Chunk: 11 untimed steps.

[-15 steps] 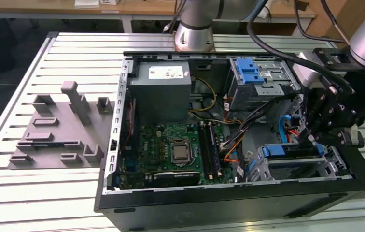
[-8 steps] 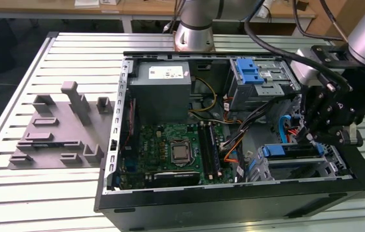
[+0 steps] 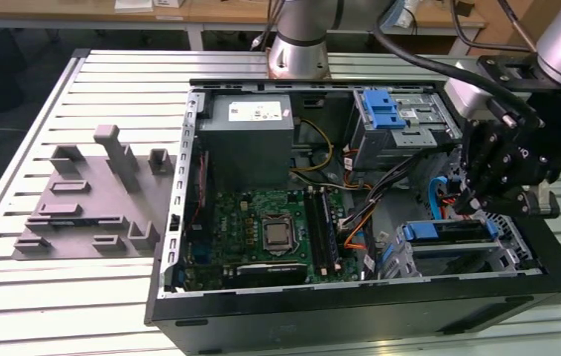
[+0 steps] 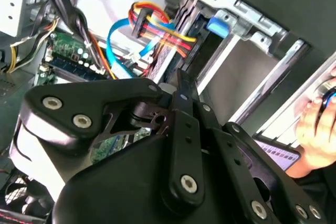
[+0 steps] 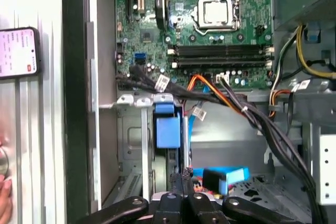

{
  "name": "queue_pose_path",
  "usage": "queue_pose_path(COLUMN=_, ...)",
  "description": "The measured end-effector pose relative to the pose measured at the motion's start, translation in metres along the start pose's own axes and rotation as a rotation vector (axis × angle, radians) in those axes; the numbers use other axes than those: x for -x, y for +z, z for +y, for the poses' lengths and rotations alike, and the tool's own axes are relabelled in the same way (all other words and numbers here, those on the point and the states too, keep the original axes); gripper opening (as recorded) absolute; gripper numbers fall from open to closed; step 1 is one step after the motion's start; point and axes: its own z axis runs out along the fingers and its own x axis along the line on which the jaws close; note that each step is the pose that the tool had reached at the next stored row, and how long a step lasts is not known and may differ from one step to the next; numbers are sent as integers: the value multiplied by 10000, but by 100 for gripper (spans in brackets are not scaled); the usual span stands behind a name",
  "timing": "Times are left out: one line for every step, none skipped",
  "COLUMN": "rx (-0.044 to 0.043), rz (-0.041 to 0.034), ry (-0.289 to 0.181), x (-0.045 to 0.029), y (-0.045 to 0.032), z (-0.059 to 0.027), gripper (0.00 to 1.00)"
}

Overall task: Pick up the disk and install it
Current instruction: 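Insert the second disk wire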

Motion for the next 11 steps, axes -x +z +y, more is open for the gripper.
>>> queue_pose_path(rx=1, rz=-13, ry=0, x=-1, y=0, z=25, gripper=11)
queue_pose_path(rx=-3, rz=-12, ry=1, x=-3, y=-5, z=39, gripper=11)
queue_pose_path(rx=-5, rz=-10, ry=1, x=-3, y=-19, z=47, gripper=11)
queue_pose_path(rx=-5, rz=-13, ry=1, x=-3, y=-39, z=51, gripper=11)
queue_pose_path(rx=-6, rz=-12, ry=0, x=-3, y=-65, z=53, gripper=11)
queue_pose_path(rx=-6, rz=-14, ry=-1, x=-3, y=-95, z=55, gripper=11)
queue_pose_path(rx=-6, rz=-14, ry=0, x=-4, y=-128, z=59, gripper=11)
queue_pose_path(rx=-6, rz=-13, ry=1, x=-4, y=-155, z=66, gripper=11)
queue_pose_path(rx=-6, rz=-12, ry=1, x=-5, y=-175, z=78, gripper=11)
queue_pose_path(rx=-5, rz=-22, ry=0, x=-5, y=-182, z=95, gripper=11)
queue_pose_path(rx=-7, rz=-38, ry=0, x=-6, y=-182, z=116, gripper=11)
